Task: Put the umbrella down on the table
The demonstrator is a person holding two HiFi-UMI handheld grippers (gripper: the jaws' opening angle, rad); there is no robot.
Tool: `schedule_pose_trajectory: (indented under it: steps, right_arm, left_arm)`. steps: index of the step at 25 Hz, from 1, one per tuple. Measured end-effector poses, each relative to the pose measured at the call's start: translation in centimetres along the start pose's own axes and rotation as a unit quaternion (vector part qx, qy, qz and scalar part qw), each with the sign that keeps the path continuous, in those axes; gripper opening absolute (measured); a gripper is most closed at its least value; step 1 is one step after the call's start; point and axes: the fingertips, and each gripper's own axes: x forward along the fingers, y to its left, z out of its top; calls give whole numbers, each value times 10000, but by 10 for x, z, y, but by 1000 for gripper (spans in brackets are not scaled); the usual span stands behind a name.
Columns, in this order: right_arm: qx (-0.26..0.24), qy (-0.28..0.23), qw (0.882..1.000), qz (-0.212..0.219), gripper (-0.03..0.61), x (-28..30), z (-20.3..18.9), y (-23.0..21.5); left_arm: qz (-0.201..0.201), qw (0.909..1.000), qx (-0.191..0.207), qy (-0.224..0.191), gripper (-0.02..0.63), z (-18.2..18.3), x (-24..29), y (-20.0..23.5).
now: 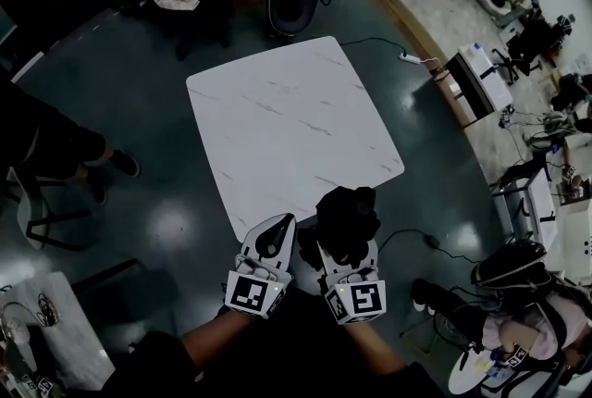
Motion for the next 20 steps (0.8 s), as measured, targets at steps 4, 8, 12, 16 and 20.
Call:
schedule_pose_trajectory:
  steps: [4, 8, 12, 16, 20]
  right_arm:
    - [-9, -19, 10000, -37, 310, 23, 4, 7]
    - [-37, -5, 10000, -18, 311, 41, 7, 12]
    - [-120, 80, 9999, 78, 310, 63, 5, 13]
    - [-78, 109, 9998, 133, 310, 84, 5, 8]
    - [-24, 120, 9994, 310, 311, 97, -2, 0]
  left_arm:
    - [-65, 10000, -34, -23, 8, 6, 8, 20]
    - [-17, 10000, 20, 43, 8, 12, 18, 40]
    - [83, 9999, -55, -65, 8, 11, 27, 60]
    - [210, 9996, -141, -107, 8, 14, 38, 75]
    - [406, 9991, -78, -93, 8, 6, 45, 83]
